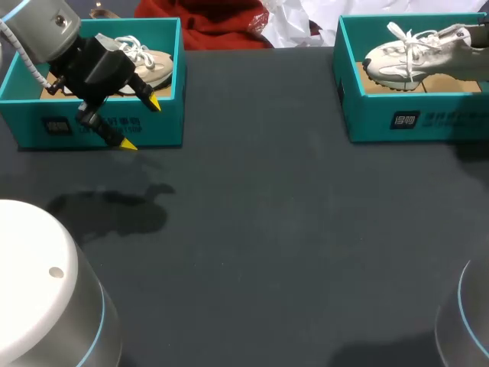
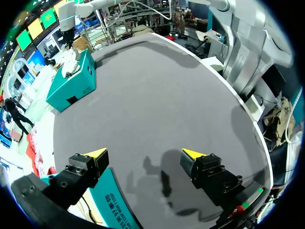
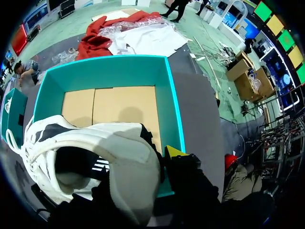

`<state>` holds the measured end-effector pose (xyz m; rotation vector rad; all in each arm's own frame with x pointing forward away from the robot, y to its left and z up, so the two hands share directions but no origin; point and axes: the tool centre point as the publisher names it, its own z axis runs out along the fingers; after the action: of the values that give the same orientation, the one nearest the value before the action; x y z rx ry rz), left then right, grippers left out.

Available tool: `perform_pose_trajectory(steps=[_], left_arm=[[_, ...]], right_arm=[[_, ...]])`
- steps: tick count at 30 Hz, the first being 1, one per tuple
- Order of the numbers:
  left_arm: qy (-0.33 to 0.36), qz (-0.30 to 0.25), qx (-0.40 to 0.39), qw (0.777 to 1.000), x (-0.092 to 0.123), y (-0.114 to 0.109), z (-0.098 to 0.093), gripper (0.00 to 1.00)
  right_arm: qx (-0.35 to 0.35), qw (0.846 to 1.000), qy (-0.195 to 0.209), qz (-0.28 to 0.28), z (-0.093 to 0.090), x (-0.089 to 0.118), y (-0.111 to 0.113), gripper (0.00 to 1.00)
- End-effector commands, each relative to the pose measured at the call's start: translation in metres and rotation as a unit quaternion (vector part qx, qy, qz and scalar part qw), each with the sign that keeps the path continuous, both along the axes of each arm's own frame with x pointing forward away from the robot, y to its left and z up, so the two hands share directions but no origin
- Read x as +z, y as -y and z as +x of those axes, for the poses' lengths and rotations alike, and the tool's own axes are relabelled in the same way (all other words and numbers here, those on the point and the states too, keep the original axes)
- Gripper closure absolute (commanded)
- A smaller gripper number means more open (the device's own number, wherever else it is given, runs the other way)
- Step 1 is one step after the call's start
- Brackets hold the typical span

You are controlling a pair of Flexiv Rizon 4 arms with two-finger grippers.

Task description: Take the shoe out of the shoebox, open the shoe tongue, remove and reinsert the insole, then place the shoe into the shoebox

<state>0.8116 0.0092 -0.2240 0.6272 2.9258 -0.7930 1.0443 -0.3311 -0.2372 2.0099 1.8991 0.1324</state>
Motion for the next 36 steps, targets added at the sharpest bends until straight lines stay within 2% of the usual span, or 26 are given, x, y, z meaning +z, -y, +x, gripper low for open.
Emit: perform_pose_trajectory(steps=[1,25,36], left_arm=[[-0.001,0.001,-0.001,1.000,-0.001,0.000,0.001,0.00],[-0.001,0.001,-0.001,1.000,-0.001,0.000,0.001,0.00],[-0.001,0.001,-0.001,1.000,-0.001,0.000,0.001,0.00]], right_arm=[[-0.001,1.000,-0.007,0.002,0.002,-0.004,-0.002,1.00],[-0.017,0.998,-0.057,0.022,-0.001,-0.047,0.014,1.00],[-0.022,0.997,-0.063,0.030,-0.007,-0.069,0.016,1.00]])
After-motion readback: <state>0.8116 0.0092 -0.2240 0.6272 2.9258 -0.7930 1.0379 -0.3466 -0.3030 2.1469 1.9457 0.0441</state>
